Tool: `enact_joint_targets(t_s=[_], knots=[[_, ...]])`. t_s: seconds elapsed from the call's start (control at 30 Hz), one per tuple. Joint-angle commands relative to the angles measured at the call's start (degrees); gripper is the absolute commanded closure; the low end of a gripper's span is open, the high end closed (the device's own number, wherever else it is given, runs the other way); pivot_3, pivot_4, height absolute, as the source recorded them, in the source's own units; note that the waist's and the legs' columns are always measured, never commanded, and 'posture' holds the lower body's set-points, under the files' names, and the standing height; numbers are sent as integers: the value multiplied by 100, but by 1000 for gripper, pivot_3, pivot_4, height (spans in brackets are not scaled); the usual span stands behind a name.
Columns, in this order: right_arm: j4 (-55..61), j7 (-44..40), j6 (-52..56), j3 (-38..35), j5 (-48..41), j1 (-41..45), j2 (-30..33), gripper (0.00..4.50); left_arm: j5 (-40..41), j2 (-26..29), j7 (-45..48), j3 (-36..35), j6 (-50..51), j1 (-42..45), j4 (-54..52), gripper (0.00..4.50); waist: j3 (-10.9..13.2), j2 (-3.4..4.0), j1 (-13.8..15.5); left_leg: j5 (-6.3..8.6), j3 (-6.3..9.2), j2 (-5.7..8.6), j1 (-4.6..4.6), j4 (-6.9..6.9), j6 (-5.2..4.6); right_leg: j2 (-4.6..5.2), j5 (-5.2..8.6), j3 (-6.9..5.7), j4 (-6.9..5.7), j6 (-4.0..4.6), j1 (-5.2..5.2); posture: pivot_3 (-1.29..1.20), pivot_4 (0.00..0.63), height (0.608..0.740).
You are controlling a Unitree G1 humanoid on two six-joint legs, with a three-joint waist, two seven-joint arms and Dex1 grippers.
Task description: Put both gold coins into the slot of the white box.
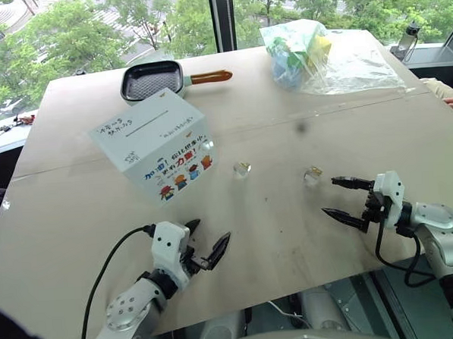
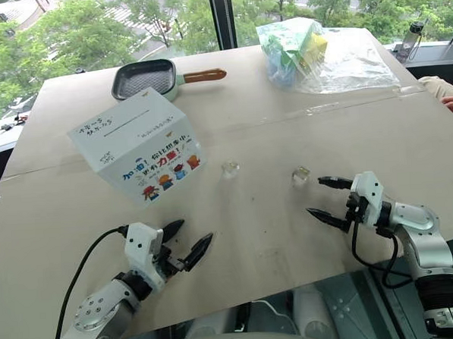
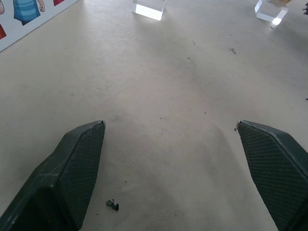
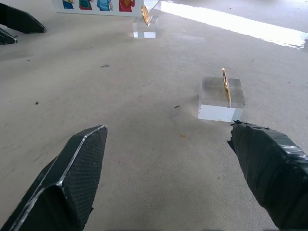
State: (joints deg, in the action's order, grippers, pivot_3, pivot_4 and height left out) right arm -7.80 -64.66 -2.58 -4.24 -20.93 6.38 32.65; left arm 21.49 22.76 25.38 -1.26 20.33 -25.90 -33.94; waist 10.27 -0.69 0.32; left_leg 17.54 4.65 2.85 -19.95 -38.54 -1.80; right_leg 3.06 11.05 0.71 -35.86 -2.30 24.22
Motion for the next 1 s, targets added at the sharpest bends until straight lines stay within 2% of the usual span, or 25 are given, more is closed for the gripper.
enact_joint_targets(t_s=[0.03,0.7,1.0], knots=[[-4,-7,-96,-58,-24,74,38,80,-10,2,46,-13,-55,-85,-42,25,0,0,0,0,0,0,0,0,0,0,0,0,0,0,0,0,150,721],[-257,69,-156,-28,62,312,-21,80,2,44,44,-126,-18,-175,-271,25,0,0,-7,0,-2,0,1,1,0,-1,-10,1,0,15,0,0,150,721],[-196,636,102,45,177,899,-309,80,283,278,315,-227,31,184,-576,25,0,0,-11,0,-2,0,1,1,0,-2,-12,0,0,17,0,0,150,721]])
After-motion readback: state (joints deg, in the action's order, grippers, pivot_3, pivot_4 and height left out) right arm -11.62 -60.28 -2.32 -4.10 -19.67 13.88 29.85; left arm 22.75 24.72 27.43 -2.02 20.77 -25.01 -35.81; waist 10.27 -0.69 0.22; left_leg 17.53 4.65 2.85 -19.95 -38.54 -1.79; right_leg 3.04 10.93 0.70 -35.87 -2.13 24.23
